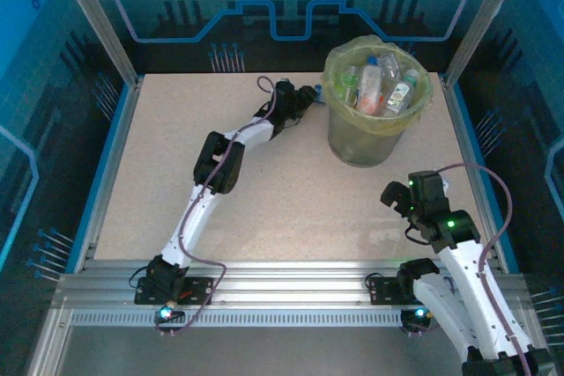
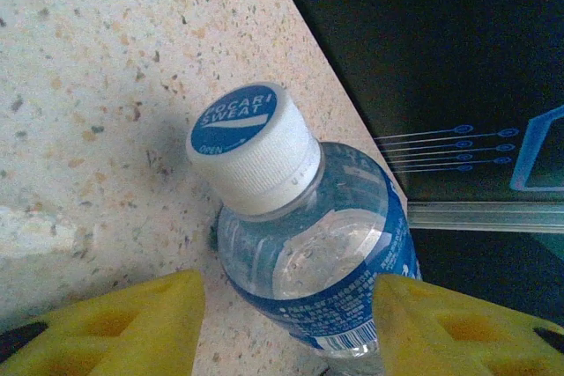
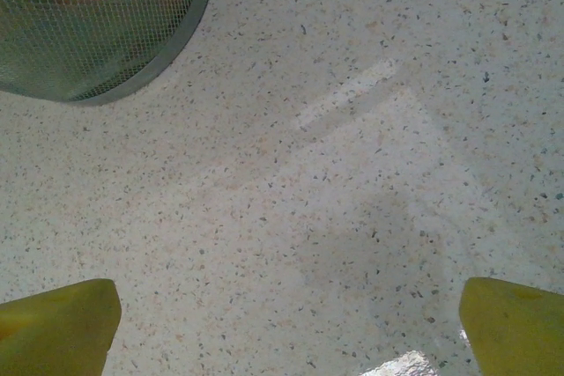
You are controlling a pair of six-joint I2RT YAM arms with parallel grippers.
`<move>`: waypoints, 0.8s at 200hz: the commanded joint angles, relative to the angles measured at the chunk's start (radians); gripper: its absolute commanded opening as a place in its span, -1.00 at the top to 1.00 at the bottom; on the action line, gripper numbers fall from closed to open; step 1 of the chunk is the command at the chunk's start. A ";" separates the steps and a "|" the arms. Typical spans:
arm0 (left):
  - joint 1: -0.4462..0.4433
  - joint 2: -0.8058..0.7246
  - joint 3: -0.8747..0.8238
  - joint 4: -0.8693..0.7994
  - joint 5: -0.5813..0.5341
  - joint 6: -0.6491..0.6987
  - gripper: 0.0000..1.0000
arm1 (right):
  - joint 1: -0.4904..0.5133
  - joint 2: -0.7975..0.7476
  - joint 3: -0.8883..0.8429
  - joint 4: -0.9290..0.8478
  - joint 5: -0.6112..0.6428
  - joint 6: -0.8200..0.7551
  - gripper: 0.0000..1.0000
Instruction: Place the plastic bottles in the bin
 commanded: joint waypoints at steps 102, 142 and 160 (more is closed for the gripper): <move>-0.031 -0.205 -0.096 -0.158 -0.036 0.222 -0.06 | 0.012 0.010 0.043 -0.007 0.010 0.008 -0.99; 0.014 -0.013 0.201 -0.118 0.030 0.107 -0.04 | 0.012 0.009 0.035 -0.037 0.008 0.016 -0.99; 0.019 -0.026 0.201 -0.104 0.004 0.119 -0.05 | 0.012 0.000 0.030 -0.050 0.022 0.019 -0.99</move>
